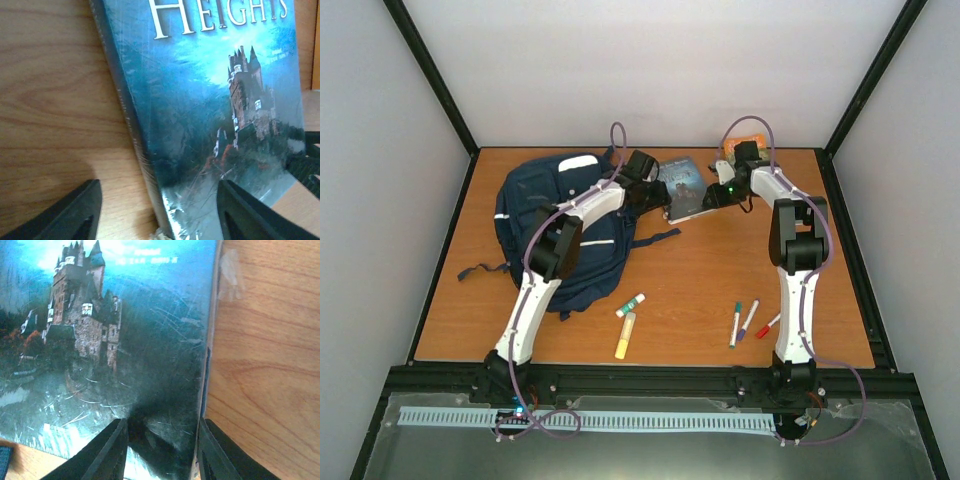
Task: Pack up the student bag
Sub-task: Move the book to the center of the board.
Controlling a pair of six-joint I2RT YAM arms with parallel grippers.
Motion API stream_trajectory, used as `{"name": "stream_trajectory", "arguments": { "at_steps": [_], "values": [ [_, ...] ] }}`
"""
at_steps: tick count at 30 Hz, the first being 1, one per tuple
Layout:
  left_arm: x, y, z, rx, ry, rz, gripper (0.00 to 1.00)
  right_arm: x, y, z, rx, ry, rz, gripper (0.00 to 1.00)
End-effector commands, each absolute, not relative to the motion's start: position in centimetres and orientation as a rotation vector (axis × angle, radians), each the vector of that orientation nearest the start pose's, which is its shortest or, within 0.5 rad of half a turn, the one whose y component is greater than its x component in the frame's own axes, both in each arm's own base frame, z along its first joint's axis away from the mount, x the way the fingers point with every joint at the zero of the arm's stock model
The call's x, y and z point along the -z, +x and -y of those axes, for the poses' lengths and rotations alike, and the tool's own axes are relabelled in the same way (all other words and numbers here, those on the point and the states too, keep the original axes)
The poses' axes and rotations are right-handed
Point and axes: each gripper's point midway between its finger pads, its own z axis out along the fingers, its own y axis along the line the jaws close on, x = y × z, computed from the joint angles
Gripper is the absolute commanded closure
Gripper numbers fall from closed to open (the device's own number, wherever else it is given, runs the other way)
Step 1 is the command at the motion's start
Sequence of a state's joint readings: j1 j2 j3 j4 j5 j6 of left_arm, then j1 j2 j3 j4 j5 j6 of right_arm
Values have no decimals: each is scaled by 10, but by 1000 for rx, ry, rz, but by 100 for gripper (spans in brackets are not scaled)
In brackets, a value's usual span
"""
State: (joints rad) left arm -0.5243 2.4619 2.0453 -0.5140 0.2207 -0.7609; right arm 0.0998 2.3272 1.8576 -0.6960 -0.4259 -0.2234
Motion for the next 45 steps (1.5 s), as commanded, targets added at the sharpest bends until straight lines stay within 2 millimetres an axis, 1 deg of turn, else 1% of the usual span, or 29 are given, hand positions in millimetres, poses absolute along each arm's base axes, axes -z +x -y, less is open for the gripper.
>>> {"name": "stream_trajectory", "arguments": {
  "at_steps": [1,4,6,8,11,13,15,16,20,23,26,28,29,31,34,35,37,39,42,45],
  "values": [
    [-44,512,370,854,-152,-2638,39,-17,513,-124,-589,-543,-2662,63],
    [-46,501,384,877,-80,-2645,47,-14,502,-126,-624,-543,-2681,65],
    [-50,495,393,881,-31,-2639,49,-15,492,-128,-658,-549,-2691,67],
    [-54,484,399,876,4,-2653,50,-15,480,-129,-680,-567,-2702,68],
    [-61,463,407,880,56,-2658,51,-18,457,-129,-704,-598,-2714,68],
    [-63,447,412,901,89,-2662,51,-22,437,-129,-725,-615,-2719,68],
    [-70,434,415,912,115,-2657,51,-25,421,-129,-739,-636,-2727,68],
    [-70,427,417,910,128,-2662,51,-26,412,-129,-748,-645,-2731,68],
    [-70,394,421,903,170,-2693,51,-30,376,-127,-771,-692,-2757,68],
    [-68,361,422,897,191,-2734,50,-29,344,-124,-796,-759,-2792,67],
    [-64,332,417,898,170,-2753,50,-27,315,-119,-799,-830,-2821,66],
    [-61,316,414,891,163,-2769,50,-26,300,-117,-807,-855,-2831,66],
    [-57,307,410,875,158,-2786,48,-24,291,-117,-826,-862,-2844,65],
    [-55,298,405,856,142,-2804,45,-22,278,-119,-877,-873,-2857,64],
    [-58,294,398,831,143,-2805,37,-22,269,-119,-896,-873,-2867,61],
    [-62,297,394,790,145,-2795,32,-25,268,-118,-891,-876,-2864,59],
    [-73,303,383,698,150,-2770,25,-36,271,-115,-870,-880,-2845,55],
    [-84,308,369,592,149,-2754,20,-50,277,-110,-831,-878,-2817,51],
    [-99,313,352,496,136,-2722,17,-71,290,-99,-739,-866,-2793,46],
    [-110,322,343,499,137,-2695,15,-89,307,-92,-634,-859,-2758,45]
  ]
}}
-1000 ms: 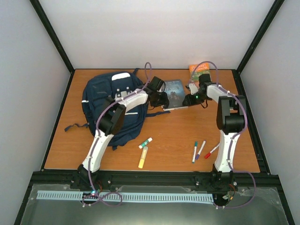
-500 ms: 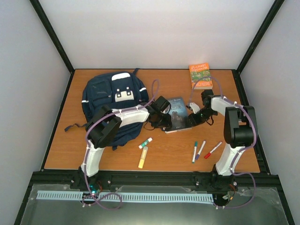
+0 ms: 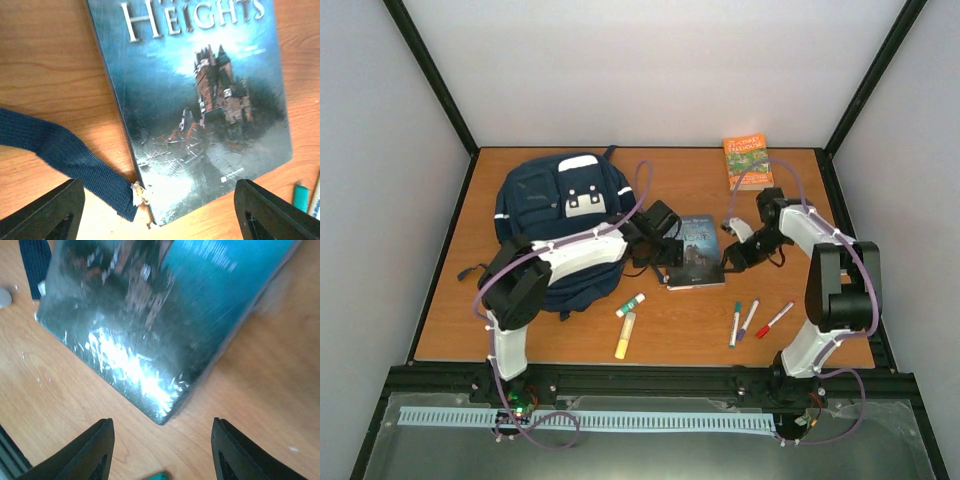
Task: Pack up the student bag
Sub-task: Move the book to the center of the board.
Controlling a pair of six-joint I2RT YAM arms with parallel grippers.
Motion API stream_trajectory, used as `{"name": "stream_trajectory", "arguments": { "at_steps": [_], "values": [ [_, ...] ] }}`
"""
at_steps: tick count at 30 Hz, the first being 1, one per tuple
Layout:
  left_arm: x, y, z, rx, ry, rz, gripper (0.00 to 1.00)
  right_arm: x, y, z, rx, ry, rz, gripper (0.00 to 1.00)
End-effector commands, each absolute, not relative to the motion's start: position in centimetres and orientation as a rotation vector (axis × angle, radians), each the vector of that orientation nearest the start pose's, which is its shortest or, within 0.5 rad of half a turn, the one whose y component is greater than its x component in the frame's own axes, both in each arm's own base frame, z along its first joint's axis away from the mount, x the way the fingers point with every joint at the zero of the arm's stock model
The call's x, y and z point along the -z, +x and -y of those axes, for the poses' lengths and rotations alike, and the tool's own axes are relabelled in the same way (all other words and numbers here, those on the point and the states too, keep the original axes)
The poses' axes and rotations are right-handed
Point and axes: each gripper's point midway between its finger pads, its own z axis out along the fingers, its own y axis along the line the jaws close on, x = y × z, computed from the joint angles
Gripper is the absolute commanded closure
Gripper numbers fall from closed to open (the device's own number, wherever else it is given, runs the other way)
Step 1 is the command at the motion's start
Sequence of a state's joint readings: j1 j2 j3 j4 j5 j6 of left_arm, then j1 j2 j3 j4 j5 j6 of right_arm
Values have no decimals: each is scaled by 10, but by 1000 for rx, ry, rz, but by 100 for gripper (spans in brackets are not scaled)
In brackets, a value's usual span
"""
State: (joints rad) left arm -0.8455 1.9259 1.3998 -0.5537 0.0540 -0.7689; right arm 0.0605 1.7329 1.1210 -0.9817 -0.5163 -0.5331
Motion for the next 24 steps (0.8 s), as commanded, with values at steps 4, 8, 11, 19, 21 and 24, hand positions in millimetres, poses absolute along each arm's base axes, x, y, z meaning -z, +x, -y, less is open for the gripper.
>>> {"name": "stream_trajectory", "arguments": {
  "at_steps": [4,8,11,19,21,24],
  "values": [
    [-122,341,346,571,161,-2669,15,-112,333,-96,-616,-788,-2683,46],
    [-120,353,355,698,201,-2648,10,-122,357,-106,-677,-689,-2623,48],
    [-119,365,358,747,172,-2614,5,-126,373,-114,-736,-624,-2590,51],
    [-96,380,364,779,77,-2627,4,-79,392,-114,-673,-564,-2694,54],
    [-90,383,366,782,51,-2637,5,-65,390,-113,-651,-557,-2724,54],
    [-81,385,368,789,25,-2644,6,-50,387,-111,-633,-553,-2763,54]
  ]
}}
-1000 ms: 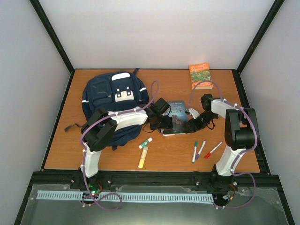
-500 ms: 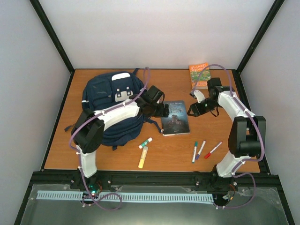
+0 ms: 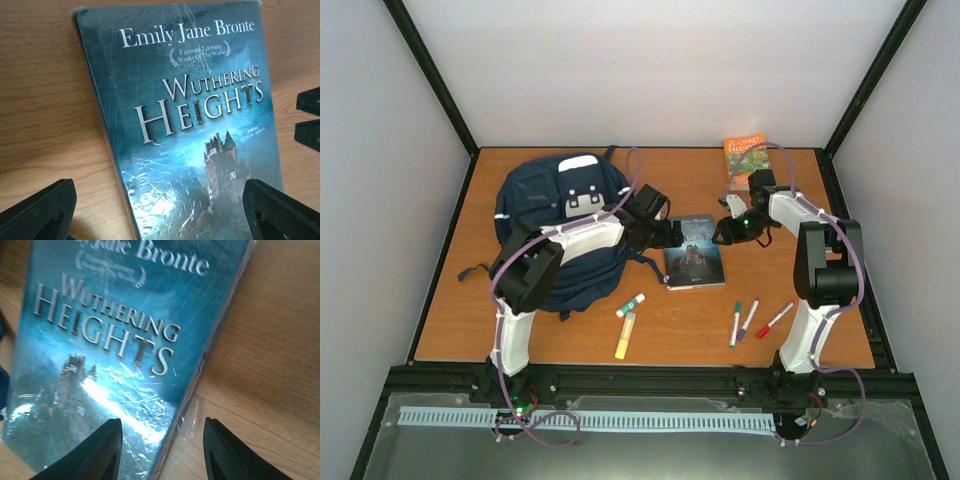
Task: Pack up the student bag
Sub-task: Move the book to the center of the board, then pick up the book from the center of the board.
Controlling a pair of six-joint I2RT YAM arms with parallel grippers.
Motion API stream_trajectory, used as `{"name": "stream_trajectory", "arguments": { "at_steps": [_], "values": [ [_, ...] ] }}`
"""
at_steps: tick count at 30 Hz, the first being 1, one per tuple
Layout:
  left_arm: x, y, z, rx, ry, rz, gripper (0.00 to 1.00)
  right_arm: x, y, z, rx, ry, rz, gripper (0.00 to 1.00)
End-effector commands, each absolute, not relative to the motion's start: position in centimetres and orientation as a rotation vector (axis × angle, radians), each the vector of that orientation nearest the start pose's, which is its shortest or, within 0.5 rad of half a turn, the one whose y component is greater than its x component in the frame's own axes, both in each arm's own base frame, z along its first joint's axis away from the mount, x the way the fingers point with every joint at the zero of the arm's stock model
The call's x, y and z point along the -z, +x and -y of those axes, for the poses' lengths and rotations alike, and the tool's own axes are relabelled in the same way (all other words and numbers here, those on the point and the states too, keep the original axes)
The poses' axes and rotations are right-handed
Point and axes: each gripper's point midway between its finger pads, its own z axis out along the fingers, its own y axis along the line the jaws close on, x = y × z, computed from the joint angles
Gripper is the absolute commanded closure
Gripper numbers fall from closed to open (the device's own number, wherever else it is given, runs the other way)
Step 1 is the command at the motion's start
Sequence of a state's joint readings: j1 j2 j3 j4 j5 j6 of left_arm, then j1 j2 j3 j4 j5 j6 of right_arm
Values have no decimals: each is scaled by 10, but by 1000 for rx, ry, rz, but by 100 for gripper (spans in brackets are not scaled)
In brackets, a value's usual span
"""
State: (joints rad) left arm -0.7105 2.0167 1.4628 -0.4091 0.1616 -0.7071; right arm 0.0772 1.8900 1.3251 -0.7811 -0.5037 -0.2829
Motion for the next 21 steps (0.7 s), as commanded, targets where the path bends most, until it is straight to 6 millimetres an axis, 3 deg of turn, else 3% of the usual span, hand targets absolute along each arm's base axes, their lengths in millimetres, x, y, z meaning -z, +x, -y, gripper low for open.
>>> {"name": "stream_trajectory", "arguments": {
  "at_steps": [1,12,21],
  "values": [
    [-79,385,367,791,11,-2646,6,-46,387,-110,-625,-549,-2772,55],
    [-43,387,365,839,-134,-2707,16,-6,375,-101,-575,-516,-2903,75],
    [-22,383,364,849,-218,-2755,15,14,363,-93,-533,-504,-2992,78]
  ]
}}
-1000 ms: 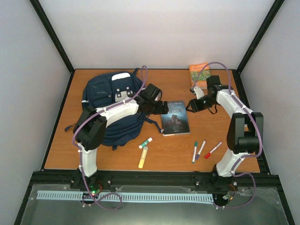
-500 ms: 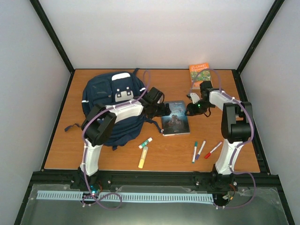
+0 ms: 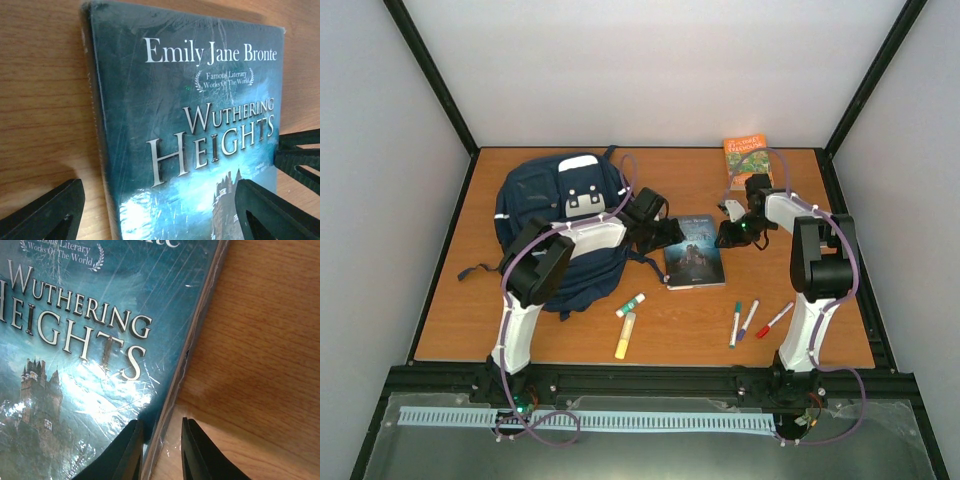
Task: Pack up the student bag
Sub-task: Pick up the book from the center of the board.
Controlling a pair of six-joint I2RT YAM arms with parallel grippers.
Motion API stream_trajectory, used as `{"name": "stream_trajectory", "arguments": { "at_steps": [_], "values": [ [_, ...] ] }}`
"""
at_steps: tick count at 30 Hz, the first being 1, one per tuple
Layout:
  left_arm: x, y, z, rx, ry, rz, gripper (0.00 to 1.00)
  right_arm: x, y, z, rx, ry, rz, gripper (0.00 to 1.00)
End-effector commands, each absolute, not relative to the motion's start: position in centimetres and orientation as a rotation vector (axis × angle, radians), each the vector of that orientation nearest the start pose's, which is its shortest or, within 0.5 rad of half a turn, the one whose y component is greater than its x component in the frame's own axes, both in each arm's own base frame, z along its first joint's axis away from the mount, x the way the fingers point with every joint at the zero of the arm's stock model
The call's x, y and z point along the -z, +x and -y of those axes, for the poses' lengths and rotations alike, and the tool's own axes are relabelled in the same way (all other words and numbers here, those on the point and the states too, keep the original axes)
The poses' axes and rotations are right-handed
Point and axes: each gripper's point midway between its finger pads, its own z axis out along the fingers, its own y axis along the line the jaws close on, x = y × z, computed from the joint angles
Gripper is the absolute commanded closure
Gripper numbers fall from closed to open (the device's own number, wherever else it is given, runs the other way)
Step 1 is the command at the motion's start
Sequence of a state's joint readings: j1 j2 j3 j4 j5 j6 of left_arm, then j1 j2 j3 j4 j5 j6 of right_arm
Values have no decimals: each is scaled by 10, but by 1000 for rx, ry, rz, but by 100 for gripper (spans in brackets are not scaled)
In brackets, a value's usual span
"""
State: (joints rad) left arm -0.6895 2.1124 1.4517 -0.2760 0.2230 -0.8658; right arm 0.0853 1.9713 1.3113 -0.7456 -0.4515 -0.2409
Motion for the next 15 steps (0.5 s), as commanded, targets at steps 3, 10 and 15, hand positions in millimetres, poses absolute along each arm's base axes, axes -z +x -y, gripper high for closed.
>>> {"name": "stream_trajectory", "arguments": {
  "at_steps": [3,10,15],
  "values": [
    [-16,380,366,868,-233,-2767,15,18,360,-90,-510,-506,-3009,79],
    [-17,375,395,1134,-167,-2726,17,24,355,-94,-560,-508,-3028,80],
    [-49,378,417,1377,-94,-2577,21,25,352,-98,-609,-505,-3031,80]
  ]
}}
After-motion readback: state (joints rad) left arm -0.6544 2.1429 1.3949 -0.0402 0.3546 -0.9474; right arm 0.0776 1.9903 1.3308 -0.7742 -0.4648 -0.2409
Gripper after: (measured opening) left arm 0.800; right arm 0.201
